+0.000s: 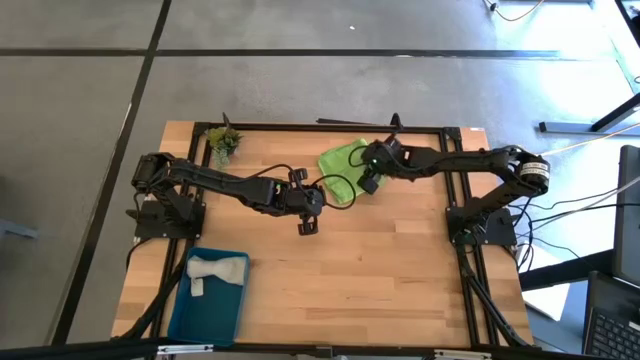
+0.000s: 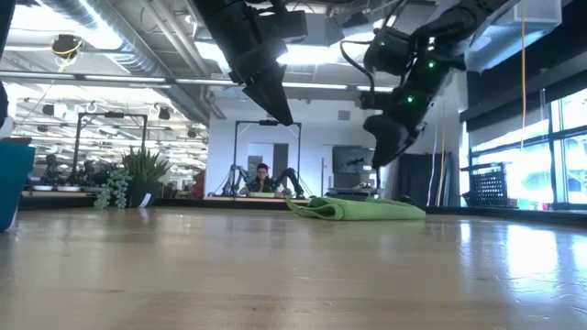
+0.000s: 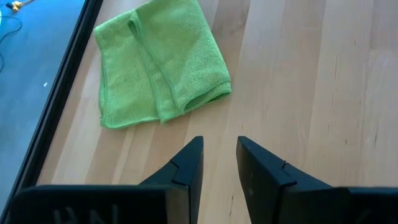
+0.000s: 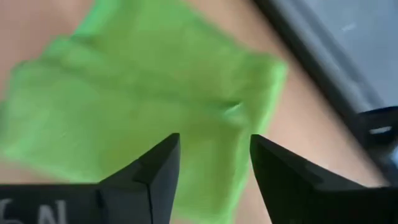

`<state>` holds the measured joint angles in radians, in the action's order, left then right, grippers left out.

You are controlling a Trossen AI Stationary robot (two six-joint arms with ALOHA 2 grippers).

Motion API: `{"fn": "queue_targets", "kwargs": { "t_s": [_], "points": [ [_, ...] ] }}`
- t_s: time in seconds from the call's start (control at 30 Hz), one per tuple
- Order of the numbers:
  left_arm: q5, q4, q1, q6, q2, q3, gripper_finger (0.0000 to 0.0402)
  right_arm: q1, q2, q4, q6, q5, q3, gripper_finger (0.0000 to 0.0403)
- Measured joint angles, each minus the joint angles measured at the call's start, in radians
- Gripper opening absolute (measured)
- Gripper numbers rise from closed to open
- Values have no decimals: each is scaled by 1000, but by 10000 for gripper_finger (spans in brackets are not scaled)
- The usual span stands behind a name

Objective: Roll microfiber towels into tight, uniform cylinder then place into a basket
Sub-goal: Roll the green towel

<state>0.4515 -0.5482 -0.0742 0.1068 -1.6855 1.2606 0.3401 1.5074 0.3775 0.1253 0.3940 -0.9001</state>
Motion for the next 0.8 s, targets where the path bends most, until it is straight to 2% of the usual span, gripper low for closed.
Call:
{"fn": "queue_targets", "kwargs": {
  "t_s": [0.17, 0.3, 0.53, 0.67, 0.8],
  "points": [
    [0, -1, 0, 0, 0, 0, 88, 2, 4, -27, 38, -151, 57, 198],
    [0, 0, 0, 0, 0, 0, 88, 9, 4, -37, 100, -154, 113, 198],
    [0, 0, 0, -3, 0, 0, 88, 44, 5, -253, 134, -153, 227, 198],
    [0, 0, -2, -4, 0, 0, 88, 70, 28, -293, 142, -155, 267, 198],
    [0, -4, -2, -4, 0, 0, 88, 82, 68, -299, 217, -217, 285, 198]
  ]
}}
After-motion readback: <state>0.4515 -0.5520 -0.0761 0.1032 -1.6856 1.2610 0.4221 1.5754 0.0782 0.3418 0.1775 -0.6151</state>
